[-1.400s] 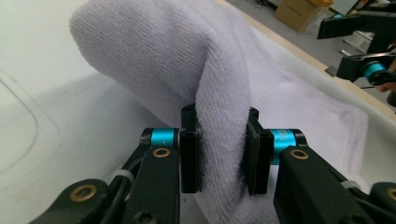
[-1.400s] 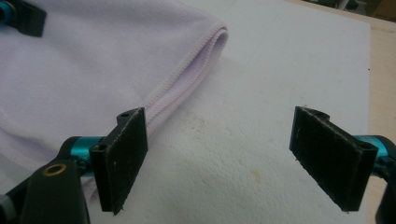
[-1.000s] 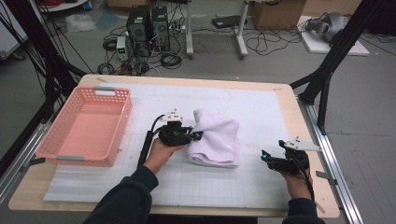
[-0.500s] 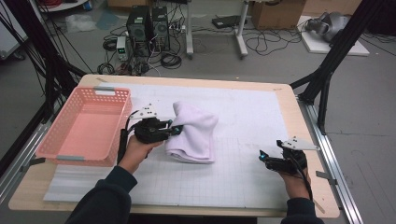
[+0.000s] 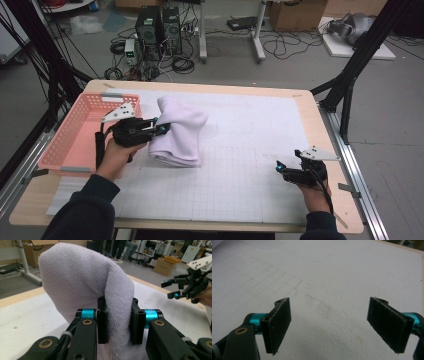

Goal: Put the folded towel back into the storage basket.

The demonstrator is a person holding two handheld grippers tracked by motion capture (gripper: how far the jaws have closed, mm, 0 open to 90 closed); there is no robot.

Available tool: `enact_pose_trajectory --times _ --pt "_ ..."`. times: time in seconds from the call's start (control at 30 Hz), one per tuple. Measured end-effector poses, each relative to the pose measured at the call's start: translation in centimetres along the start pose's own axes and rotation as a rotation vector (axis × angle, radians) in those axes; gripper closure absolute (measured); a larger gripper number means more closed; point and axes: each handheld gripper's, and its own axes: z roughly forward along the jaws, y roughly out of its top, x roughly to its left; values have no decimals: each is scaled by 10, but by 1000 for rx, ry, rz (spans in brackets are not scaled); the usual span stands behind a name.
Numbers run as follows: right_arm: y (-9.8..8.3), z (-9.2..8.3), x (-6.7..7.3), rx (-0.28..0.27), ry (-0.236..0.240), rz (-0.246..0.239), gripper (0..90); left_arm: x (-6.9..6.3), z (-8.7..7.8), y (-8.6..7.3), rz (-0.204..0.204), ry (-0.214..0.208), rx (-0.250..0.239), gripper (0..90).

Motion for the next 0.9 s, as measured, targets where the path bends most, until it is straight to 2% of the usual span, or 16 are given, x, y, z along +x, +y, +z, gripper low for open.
enact_pose_trajectory --times 0.37,0.67,0.9 --pt "1 1 1 -2 -7 -11 182 20 -43 22 1 14 -47 728" --pt "2 2 3 -2 -11 -19 182 37 -69 38 1 13 -81 727" --pt "2 2 3 -1 -12 -21 183 52 -104 50 -13 33 -114 727"
